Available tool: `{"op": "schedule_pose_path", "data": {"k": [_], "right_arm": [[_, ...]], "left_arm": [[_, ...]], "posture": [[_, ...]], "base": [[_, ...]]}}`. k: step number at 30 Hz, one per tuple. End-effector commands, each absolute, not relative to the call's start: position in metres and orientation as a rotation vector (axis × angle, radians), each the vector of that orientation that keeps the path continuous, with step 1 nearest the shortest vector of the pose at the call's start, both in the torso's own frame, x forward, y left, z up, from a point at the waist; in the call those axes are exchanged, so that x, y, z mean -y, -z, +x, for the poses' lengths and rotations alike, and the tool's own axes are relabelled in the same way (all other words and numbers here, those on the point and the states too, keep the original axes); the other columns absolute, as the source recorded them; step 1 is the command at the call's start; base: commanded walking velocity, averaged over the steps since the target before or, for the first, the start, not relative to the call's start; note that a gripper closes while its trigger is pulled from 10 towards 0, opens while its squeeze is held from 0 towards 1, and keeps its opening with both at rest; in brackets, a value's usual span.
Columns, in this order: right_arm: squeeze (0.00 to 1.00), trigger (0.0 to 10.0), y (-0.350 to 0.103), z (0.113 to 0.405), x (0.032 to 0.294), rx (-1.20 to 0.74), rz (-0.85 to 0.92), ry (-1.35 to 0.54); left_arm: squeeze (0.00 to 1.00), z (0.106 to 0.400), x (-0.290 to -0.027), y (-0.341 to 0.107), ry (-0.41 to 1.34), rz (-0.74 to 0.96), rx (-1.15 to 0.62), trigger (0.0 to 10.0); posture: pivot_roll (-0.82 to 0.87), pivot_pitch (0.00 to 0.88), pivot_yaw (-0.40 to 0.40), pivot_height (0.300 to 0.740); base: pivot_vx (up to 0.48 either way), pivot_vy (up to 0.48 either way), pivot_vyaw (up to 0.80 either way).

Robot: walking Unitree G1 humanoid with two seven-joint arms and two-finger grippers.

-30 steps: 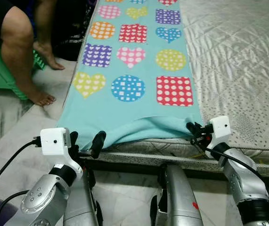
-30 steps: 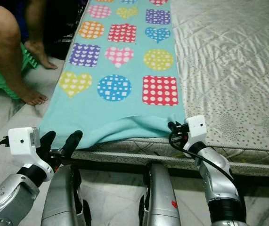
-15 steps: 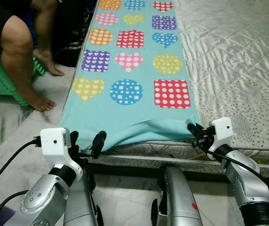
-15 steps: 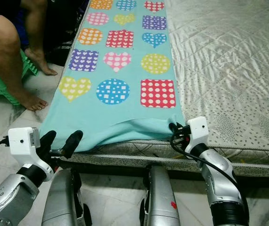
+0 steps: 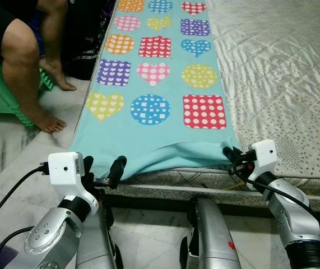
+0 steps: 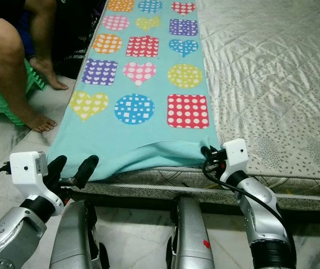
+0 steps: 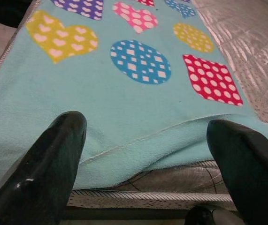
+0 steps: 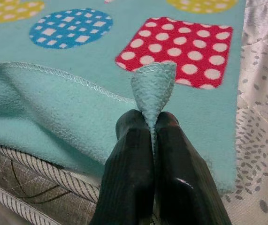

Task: Clean up the room

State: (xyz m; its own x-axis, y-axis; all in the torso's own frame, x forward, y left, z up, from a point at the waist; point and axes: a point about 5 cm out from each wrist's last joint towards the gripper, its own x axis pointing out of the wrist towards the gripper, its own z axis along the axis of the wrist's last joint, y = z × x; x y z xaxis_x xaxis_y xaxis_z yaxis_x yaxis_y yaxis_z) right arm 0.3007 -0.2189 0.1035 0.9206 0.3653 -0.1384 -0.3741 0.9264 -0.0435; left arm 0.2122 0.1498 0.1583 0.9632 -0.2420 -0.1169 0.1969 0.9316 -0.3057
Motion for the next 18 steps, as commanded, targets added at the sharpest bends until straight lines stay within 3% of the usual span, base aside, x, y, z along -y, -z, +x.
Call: {"op": "schedule_pose_path", "data": {"k": [1,2,8,9,10,11,12,13,15,16,18], "right_arm": [[0.0,3.9,-0.1024,0.289,0.2269,-0.15,-0.126,-0.379],[0.0,1.3,-0.1017,0.2857,0.2302,-0.149,-0.152,-0.374],[0.0,1.1,-0.1017,0.2851,0.2297,-0.153,-0.154,-0.38],[0.0,1.9,-0.1017,0.2846,0.2297,-0.155,-0.155,-0.382],[0.0,1.9,-0.1018,0.2842,0.2296,-0.157,-0.157,-0.383],[0.0,4.2,-0.1018,0.2833,0.2291,-0.16,-0.16,-0.387],[0.0,8.8,-0.1015,0.2823,0.2279,-0.165,-0.171,-0.396],[0.0,10.0,-0.1008,0.2819,0.2273,-0.17,-0.18,-0.403],[0.0,10.0,-0.0988,0.2807,0.226,-0.18,-0.188,-0.42],[1.0,10.0,-0.0974,0.2801,0.2252,-0.186,-0.193,-0.427],[1.0,10.0,-0.0965,0.2797,0.2246,-0.189,-0.196,-0.429]], "left_arm": [[0.0,0.2172,-0.1536,-0.1542,0.221,-0.279,-0.159,10.0],[0.0,0.2209,-0.1528,-0.1545,0.228,-0.277,-0.153,10.0],[0.0,0.221,-0.1521,-0.154,0.23,-0.278,-0.154,10.0],[0.0,0.2211,-0.1518,-0.1539,0.231,-0.278,-0.154,10.0],[0.0,0.2213,-0.1517,-0.1538,0.231,-0.278,-0.154,10.0],[0.0,0.2218,-0.1517,-0.1534,0.232,-0.277,-0.152,10.0],[0.0,0.2218,-0.152,-0.1529,0.231,-0.277,-0.151,10.0],[0.0,0.2216,-0.1522,-0.1525,0.23,-0.277,-0.152,10.0],[0.0,0.2213,-0.1523,-0.1522,0.228,-0.277,-0.152,10.0],[0.0,0.2211,-0.1522,-0.152,0.228,-0.277,-0.153,10.0],[0.0,0.2209,-0.1521,-0.1518,0.227,-0.277,-0.154,10.0]], "posture": [[0.04,0.147,0.001,0.538],[0.04,0.147,0.001,0.538],[0.04,0.148,0.0,0.538],[0.04,0.148,-0.001,0.538],[0.04,0.148,-0.001,0.538],[0.04,0.149,-0.003,0.538],[0.04,0.149,-0.003,0.538],[0.04,0.149,-0.004,0.538],[0.04,0.15,-0.005,0.538],[0.04,0.149,-0.006,0.538],[0.04,0.149,-0.006,0.538]], "base": [[0.0,0.0,0.0],[0.0,0.0,0.0],[0.0,0.0,0.0],[0.0,0.0,0.0],[0.0,0.0,0.0],[0.0,0.0,0.0],[0.0,0.0,0.0],[0.0,0.0,0.0],[0.0,0.0,0.0],[0.0,0.0,0.0],[0.0,0.0,0.0]]}}
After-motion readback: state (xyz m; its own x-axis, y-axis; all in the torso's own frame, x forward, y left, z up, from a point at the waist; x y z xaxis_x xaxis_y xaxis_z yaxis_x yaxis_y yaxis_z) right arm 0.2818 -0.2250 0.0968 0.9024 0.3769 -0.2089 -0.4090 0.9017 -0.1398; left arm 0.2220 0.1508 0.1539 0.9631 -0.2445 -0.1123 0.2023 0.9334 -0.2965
